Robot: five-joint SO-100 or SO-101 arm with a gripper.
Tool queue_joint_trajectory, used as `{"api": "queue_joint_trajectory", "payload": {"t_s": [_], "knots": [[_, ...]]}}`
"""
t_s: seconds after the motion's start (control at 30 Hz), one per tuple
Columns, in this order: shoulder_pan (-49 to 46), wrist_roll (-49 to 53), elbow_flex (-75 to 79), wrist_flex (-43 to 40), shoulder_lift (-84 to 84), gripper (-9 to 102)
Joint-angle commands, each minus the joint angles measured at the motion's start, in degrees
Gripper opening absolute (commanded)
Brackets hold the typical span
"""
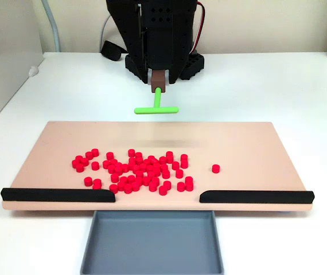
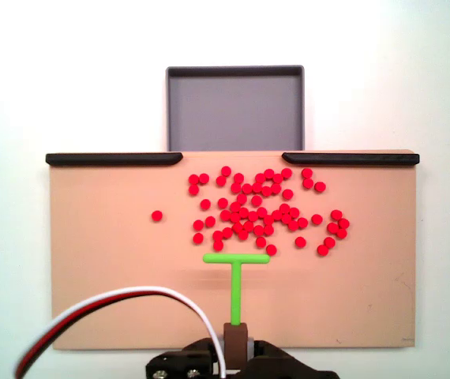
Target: Gather the left side granules
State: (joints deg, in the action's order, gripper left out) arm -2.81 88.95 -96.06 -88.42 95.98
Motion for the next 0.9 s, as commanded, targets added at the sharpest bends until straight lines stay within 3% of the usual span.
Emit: {"api": "queue_joint_trajectory", "payload": {"t_s": [0.0, 0.87], "knots": [[0.0, -0.44, 1.32, -0.18, 0.88, 0], [0.26, -1.23, 1.32, -0.18, 0.62, 0]]}}
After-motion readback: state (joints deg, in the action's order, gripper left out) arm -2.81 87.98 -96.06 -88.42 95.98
